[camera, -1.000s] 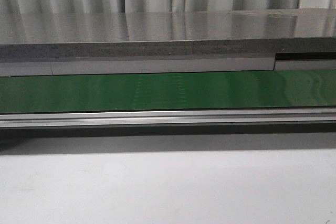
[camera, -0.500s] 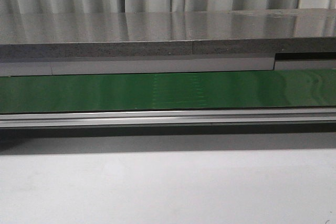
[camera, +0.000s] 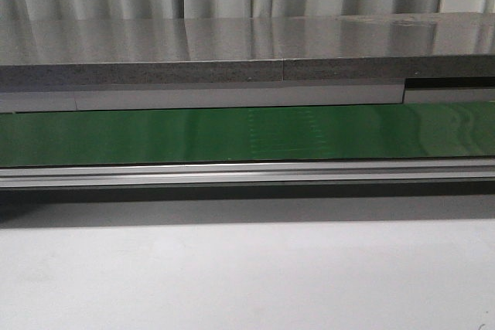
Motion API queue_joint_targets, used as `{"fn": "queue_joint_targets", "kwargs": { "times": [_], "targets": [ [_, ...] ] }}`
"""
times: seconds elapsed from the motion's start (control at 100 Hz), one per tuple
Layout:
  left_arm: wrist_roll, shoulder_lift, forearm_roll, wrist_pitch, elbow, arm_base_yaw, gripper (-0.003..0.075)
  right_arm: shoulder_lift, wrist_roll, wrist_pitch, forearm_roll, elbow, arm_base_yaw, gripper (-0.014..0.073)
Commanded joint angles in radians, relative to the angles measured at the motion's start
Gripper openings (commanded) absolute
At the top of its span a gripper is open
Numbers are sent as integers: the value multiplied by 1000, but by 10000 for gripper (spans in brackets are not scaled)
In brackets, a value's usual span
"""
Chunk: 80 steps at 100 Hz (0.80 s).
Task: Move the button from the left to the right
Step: 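Lower the button into the green tray and open the right gripper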
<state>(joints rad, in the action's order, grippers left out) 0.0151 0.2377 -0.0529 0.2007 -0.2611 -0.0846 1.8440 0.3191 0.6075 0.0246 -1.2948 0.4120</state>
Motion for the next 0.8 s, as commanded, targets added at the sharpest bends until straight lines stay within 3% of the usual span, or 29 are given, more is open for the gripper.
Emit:
{"fn": "queue_joint_targets", "kwargs": {
  "times": [0.0,0.22,0.48,0.79],
  "targets": [
    [0,9,1,-81,-26,-9,-20,-102,-7,-62,35,-30,1,551],
    [0,9,1,-81,-26,-9,-20,-223,-7,-83,179,-30,-52,551],
    [0,9,1,-81,-26,-9,-20,-355,-7,-114,198,3,-224,550],
    [0,9,1,-81,-26,-9,-20,-615,-7,-362,229,270,-410,550]
  ]
}}
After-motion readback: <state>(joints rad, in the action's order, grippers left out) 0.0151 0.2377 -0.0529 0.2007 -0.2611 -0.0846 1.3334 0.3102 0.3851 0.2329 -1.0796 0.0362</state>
